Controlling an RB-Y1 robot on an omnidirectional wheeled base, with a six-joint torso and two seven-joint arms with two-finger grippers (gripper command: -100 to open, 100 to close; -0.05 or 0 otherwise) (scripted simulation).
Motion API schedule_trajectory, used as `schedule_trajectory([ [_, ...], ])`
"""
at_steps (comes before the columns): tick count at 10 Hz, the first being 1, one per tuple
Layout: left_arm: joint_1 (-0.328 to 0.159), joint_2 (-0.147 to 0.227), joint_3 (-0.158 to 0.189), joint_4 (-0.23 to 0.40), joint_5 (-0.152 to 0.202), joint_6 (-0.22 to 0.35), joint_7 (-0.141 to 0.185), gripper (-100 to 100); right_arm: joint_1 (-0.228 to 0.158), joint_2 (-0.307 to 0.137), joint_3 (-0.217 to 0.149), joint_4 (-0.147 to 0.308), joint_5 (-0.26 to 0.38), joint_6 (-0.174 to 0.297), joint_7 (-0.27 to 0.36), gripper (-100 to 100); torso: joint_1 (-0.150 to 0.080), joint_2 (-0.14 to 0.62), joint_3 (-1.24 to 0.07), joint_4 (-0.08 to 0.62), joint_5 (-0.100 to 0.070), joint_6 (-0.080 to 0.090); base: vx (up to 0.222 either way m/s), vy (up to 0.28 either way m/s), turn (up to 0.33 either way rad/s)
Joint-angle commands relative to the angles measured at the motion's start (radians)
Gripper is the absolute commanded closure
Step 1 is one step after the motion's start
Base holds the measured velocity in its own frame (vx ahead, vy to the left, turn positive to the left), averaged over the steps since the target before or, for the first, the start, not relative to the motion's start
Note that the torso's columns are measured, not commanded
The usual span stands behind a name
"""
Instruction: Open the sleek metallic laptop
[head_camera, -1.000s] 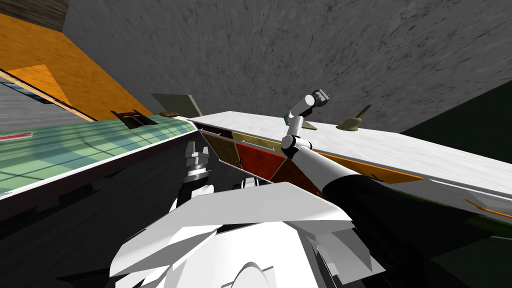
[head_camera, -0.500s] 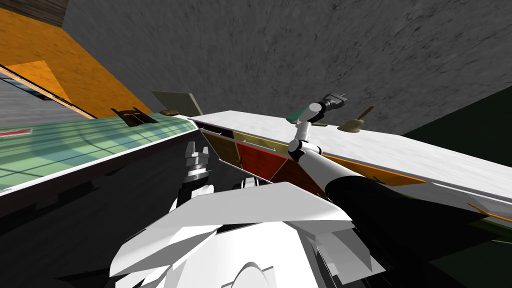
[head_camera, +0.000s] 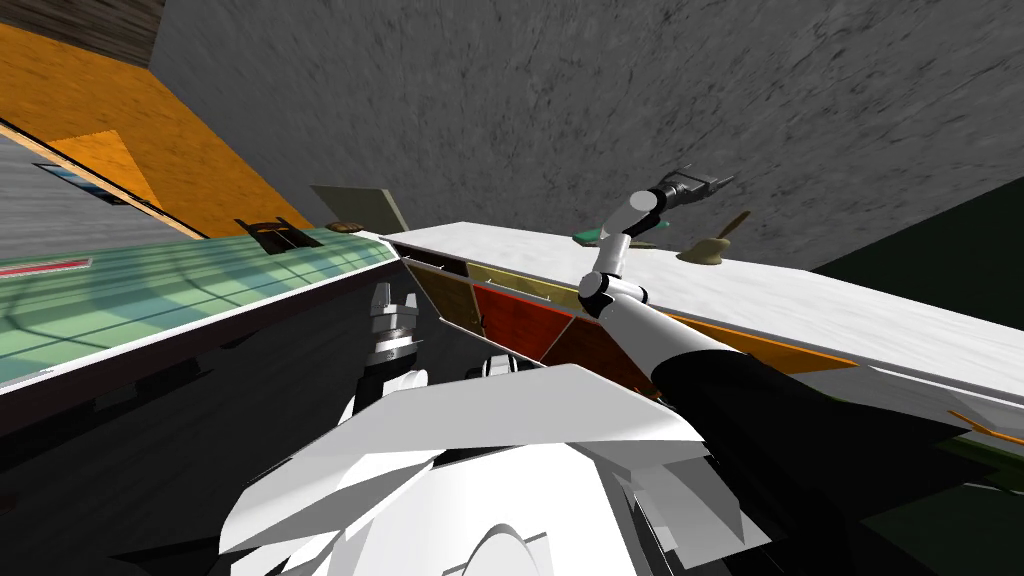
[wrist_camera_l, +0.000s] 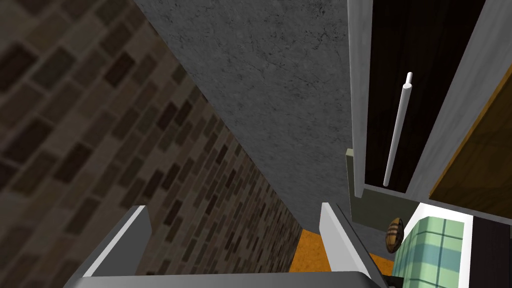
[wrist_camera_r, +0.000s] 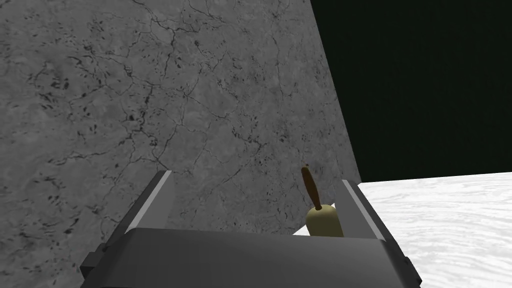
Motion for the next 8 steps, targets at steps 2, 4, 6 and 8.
schedule_trajectory([
  [2,0.000,0.000,0.000,0.000,0.000,0.000,0.000,0,-0.042,-0.017,0.003,0.020,-0.007,-0.001,0.036,-100,0.000,0.000,0.000,0.000,0.000,0.000,-0.005,-0.006,0.017],
  [4,0.000,0.000,0.000,0.000,0.000,0.000,0.000,0,-0.044,-0.018,0.003,0.022,-0.006,-0.002,0.037,0,0.000,0.000,0.000,0.000,0.000,0.000,0.000,0.000,0.000],
  [6,0.000,0.000,0.000,0.000,0.000,0.000,0.000,0,-0.045,-0.018,0.003,0.022,-0.006,-0.002,0.037,0,0.000,0.000,0.000,0.000,0.000,0.000,0.000,0.000,0.000],
  [8,0.000,0.000,0.000,0.000,0.000,0.000,0.000,0,-0.045,-0.018,0.003,0.022,-0.006,-0.002,0.037,0,0.000,0.000,0.000,0.000,0.000,0.000,0.000,0.000,0.000],
])
